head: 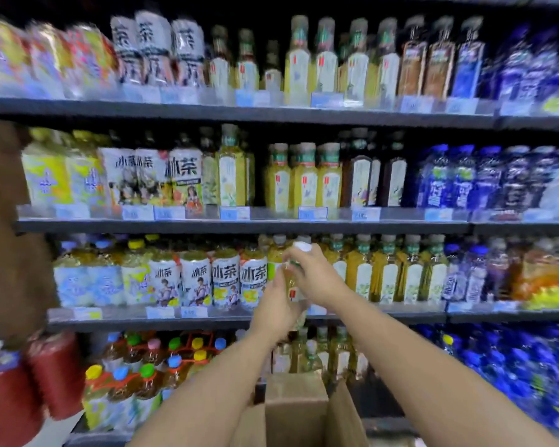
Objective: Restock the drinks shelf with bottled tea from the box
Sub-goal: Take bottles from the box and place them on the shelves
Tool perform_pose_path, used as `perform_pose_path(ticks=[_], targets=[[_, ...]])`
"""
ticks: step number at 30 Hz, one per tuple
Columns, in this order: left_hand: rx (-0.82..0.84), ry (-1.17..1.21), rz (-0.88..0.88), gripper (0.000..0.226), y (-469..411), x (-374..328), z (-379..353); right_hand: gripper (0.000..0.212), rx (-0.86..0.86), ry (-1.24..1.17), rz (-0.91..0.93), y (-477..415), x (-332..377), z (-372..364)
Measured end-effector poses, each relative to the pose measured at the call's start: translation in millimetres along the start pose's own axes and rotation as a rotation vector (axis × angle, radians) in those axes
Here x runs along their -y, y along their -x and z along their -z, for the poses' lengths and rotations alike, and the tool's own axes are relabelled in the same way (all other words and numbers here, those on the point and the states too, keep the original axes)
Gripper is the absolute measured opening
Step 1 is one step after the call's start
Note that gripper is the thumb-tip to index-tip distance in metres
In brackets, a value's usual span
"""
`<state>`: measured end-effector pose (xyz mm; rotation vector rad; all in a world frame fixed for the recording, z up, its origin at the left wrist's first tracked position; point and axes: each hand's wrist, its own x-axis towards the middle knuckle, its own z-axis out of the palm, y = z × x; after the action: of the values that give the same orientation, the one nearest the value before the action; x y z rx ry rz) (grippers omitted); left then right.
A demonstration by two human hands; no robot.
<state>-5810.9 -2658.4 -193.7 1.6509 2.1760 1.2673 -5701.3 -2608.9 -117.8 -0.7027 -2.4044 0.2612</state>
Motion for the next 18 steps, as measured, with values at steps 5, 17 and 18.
perform_pose_path(ticks=[5, 17, 18], targets=[[-0.17, -0.084, -0.06, 0.087, -50.2, -51.1, 65.2, 0.025, -0.075, 0.03, 0.056, -64.0, 29.1, 52.7], [-0.356, -0.049, -0.224, 0.051, -182.9, -84.4, 129.2, 0.028, -0.333, 0.074, 0.229, -191.4, 28.9, 91.0], [-0.355, -0.055, -0.227, 0.05, -191.9, -81.7, 128.9, 0.027, -0.335, 0.085, 0.228, -200.1, 24.5, 87.5]])
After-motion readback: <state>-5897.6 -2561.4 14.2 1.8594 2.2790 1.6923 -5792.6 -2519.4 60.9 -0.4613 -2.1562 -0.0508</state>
